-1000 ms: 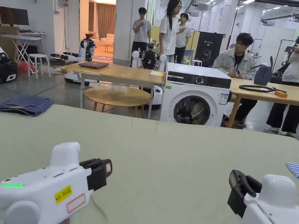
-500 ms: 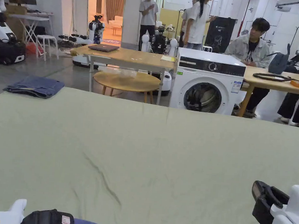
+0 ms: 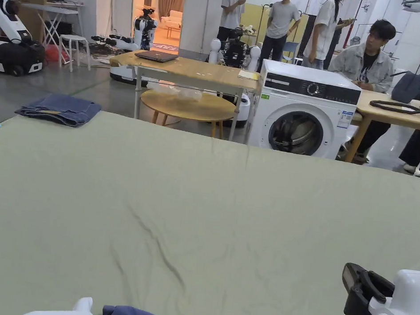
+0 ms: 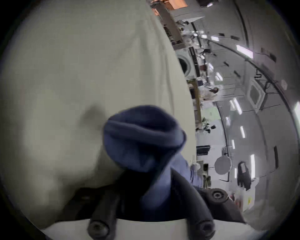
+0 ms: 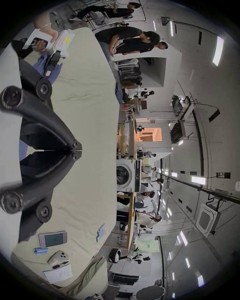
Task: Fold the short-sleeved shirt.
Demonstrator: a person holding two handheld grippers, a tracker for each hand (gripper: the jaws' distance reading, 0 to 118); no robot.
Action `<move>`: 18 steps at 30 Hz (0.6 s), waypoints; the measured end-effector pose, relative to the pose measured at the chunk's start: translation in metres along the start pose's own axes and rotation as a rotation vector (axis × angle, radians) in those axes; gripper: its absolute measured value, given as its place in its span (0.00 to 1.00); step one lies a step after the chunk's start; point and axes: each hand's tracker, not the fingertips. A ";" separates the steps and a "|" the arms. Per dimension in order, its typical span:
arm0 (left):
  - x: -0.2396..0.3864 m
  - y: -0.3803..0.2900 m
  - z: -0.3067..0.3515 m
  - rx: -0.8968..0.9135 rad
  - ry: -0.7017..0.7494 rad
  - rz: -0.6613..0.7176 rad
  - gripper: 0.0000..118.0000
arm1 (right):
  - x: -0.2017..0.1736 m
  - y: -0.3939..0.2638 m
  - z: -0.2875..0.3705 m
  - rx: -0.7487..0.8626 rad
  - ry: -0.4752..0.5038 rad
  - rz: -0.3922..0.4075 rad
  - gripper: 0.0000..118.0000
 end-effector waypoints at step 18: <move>0.097 0.018 0.133 0.294 0.276 -0.217 0.03 | 0.016 0.010 0.018 0.075 -0.031 -0.039 0.00</move>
